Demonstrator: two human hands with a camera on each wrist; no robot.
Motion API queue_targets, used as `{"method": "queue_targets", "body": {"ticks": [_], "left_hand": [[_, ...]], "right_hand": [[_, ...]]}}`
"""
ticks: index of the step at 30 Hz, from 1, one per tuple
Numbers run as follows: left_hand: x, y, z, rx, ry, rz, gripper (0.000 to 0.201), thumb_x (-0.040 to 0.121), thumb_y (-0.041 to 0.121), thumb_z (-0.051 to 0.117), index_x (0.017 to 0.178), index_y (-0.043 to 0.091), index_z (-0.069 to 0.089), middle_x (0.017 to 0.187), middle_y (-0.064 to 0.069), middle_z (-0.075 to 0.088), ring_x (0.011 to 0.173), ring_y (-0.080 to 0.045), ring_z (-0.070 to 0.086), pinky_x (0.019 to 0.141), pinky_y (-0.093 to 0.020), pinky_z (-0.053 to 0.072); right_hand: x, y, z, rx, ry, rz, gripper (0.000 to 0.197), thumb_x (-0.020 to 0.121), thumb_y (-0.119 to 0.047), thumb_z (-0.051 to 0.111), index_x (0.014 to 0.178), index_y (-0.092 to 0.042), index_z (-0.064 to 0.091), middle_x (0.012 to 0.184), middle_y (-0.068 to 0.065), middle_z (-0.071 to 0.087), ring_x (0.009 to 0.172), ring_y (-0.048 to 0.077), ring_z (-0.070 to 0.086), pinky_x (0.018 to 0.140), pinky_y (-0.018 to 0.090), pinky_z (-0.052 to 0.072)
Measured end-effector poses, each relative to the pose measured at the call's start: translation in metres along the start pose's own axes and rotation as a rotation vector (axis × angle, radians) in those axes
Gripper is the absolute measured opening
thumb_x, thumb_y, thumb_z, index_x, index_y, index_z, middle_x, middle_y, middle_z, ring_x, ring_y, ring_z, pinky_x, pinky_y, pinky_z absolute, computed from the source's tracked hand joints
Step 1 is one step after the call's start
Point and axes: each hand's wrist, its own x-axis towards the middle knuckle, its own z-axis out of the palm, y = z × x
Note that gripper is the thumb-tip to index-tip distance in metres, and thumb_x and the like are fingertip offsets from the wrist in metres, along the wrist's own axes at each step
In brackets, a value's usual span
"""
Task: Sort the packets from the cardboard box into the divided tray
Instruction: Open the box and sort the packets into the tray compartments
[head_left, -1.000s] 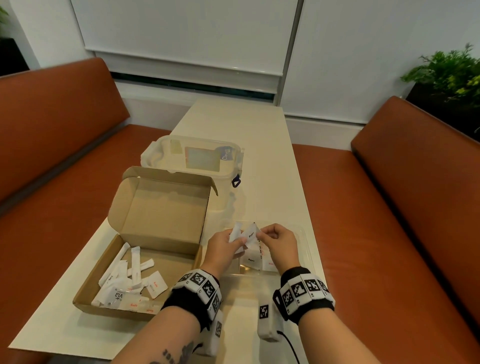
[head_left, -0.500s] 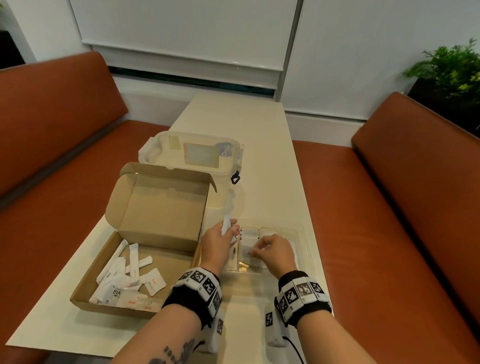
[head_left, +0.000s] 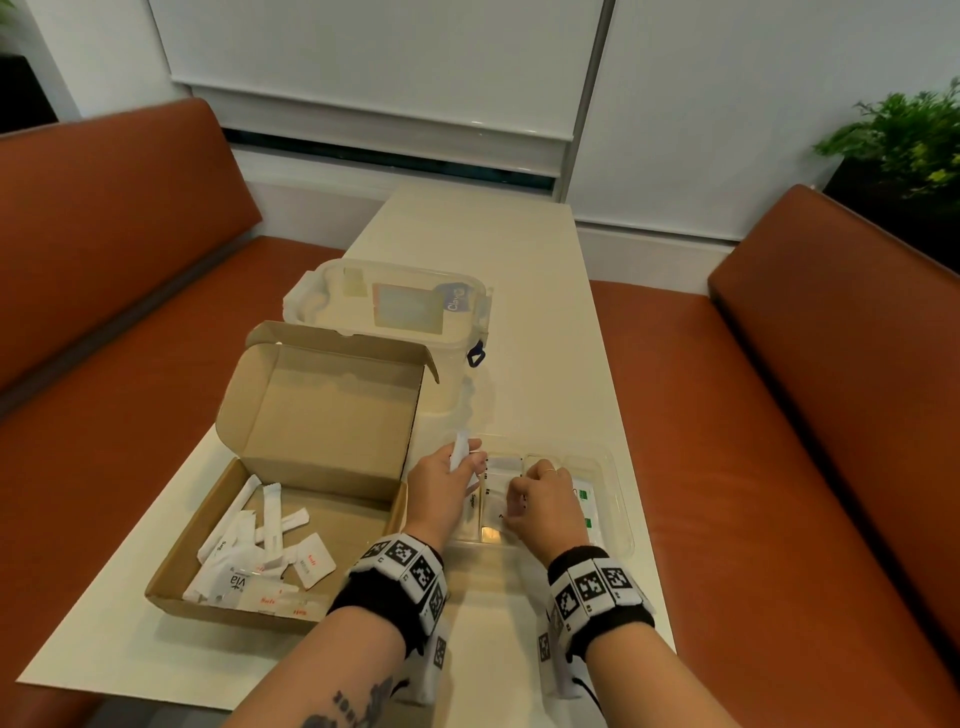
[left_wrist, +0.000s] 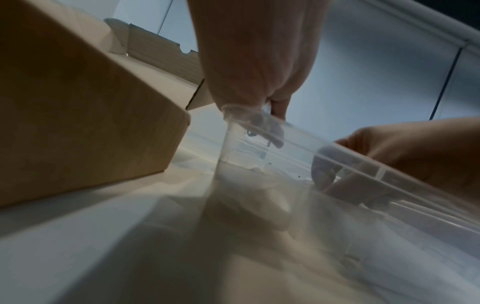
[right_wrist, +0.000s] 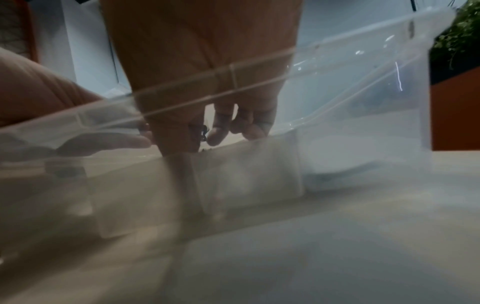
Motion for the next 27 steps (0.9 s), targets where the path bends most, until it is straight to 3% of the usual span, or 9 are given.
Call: {"method": "queue_targets", "body": {"ticks": [7,11,16,19,23,27], "left_hand": [[-0.001,-0.002,-0.001,0.031,-0.034,0.001,0.025,0.091,0.019,0.061,0.114,0.009,0.066,0.099,-0.01,0.071,0.097,-0.017,0.068,0.086,-0.032,0.056],[0.0,0.0,-0.001,0.0,-0.072,-0.016,0.014,0.093,0.021,0.058,0.101,0.014,0.067,0.096,-0.01,0.072,0.096,-0.02,0.068,0.083,-0.035,0.057],[0.002,0.005,-0.003,-0.119,-0.114,-0.079,0.024,0.098,0.024,0.049,0.105,0.01,0.066,0.101,-0.01,0.071,0.095,-0.018,0.068,0.077,-0.027,0.056],[0.001,0.008,-0.005,-0.131,-0.173,-0.069,0.026,0.099,0.026,0.045,0.105,0.013,0.067,0.105,-0.01,0.071,0.096,-0.018,0.068,0.083,-0.029,0.054],[-0.002,0.011,-0.005,-0.163,-0.261,-0.089,0.031,0.101,0.026,0.041,0.112,0.01,0.065,0.111,-0.012,0.07,0.105,-0.025,0.066,0.095,-0.039,0.05],[-0.003,0.013,-0.003,-0.206,-0.308,-0.153,0.027,0.1,0.029,0.042,0.11,0.018,0.064,0.113,-0.013,0.069,0.108,-0.027,0.064,0.097,-0.04,0.048]], "right_hand": [[0.003,-0.005,0.001,-0.095,0.019,0.027,0.013,0.082,-0.022,0.068,0.09,-0.013,0.068,0.111,0.003,0.049,0.11,0.021,0.039,0.089,0.03,0.046],[0.002,-0.003,0.002,-0.039,0.025,0.043,0.008,0.081,-0.018,0.065,0.087,-0.013,0.065,0.106,0.002,0.049,0.107,0.021,0.04,0.085,0.027,0.044],[0.002,-0.009,-0.003,0.39,0.152,0.086,0.01,0.084,-0.027,0.065,0.083,-0.018,0.059,0.085,-0.007,0.058,0.085,0.011,0.05,0.071,0.021,0.04],[0.001,-0.02,-0.008,0.755,0.102,0.136,0.006,0.087,-0.029,0.063,0.081,-0.027,0.061,0.079,-0.005,0.068,0.069,0.007,0.059,0.059,0.012,0.044],[0.003,-0.023,-0.015,0.919,0.049,0.197,0.01,0.082,-0.018,0.069,0.089,-0.017,0.062,0.085,0.008,0.071,0.072,0.015,0.064,0.068,0.028,0.052],[0.002,-0.021,-0.02,0.999,-0.003,0.174,0.012,0.081,-0.005,0.069,0.083,-0.014,0.062,0.07,0.0,0.065,0.058,0.004,0.061,0.051,0.013,0.045]]}}
